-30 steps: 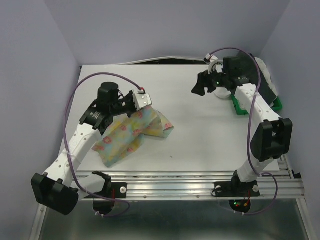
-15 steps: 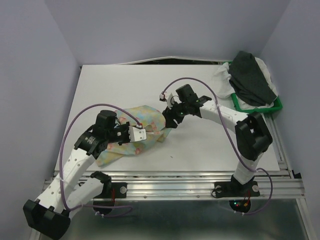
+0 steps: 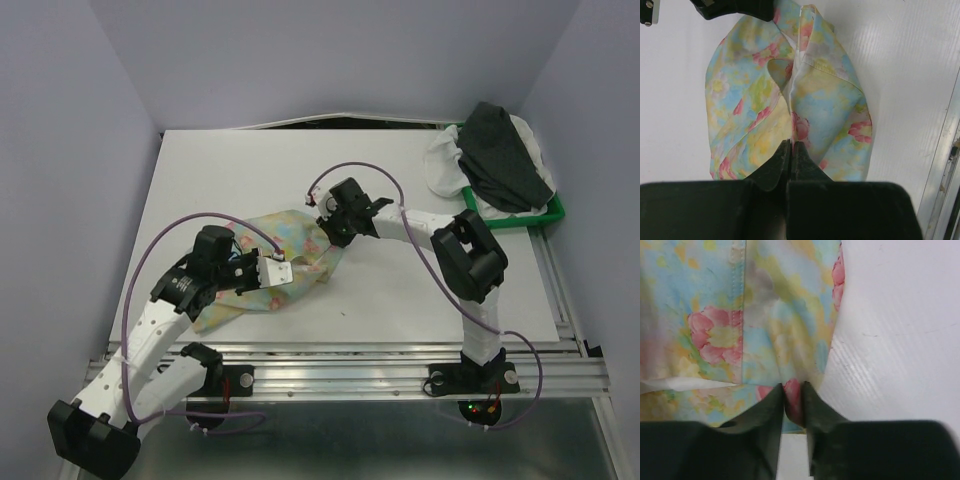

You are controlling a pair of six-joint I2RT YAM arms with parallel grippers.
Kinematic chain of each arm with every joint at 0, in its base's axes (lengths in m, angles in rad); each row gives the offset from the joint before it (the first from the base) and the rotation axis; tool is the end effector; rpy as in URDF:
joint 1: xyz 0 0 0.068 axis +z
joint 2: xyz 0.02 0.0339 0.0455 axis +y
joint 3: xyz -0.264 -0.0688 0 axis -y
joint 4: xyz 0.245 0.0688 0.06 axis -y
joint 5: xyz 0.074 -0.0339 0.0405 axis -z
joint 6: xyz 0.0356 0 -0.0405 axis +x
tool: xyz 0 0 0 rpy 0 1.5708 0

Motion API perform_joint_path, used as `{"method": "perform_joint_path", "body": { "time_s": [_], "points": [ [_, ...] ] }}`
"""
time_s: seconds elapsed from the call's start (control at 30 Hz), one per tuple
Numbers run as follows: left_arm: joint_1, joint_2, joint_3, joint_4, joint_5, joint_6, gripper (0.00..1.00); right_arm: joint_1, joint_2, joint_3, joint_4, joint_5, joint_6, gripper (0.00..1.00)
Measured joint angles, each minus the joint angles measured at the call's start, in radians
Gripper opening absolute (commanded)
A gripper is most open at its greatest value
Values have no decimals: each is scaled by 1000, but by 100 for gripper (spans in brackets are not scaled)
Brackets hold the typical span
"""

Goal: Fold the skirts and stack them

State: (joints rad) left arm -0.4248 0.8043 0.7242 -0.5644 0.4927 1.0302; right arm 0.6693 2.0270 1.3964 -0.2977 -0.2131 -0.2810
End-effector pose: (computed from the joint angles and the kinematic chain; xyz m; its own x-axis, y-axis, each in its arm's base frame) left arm 0.1481 -0.0855 0.2806 0.3250 0.6821 -0.6551 0.8335 0.1206 0.5392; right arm 0.3363 0.2756 0.1674 -0.4075 -0.6680 -0.6226 -0.8522 0.5232 -0.0035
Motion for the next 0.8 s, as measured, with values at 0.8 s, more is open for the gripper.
{"method": "perform_joint_path", "body": {
  "time_s": [0.8],
  "points": [
    [198, 52, 143, 491, -25, -391, 0, -592, -248, 200, -92, -673, 531, 1]
  ]
}}
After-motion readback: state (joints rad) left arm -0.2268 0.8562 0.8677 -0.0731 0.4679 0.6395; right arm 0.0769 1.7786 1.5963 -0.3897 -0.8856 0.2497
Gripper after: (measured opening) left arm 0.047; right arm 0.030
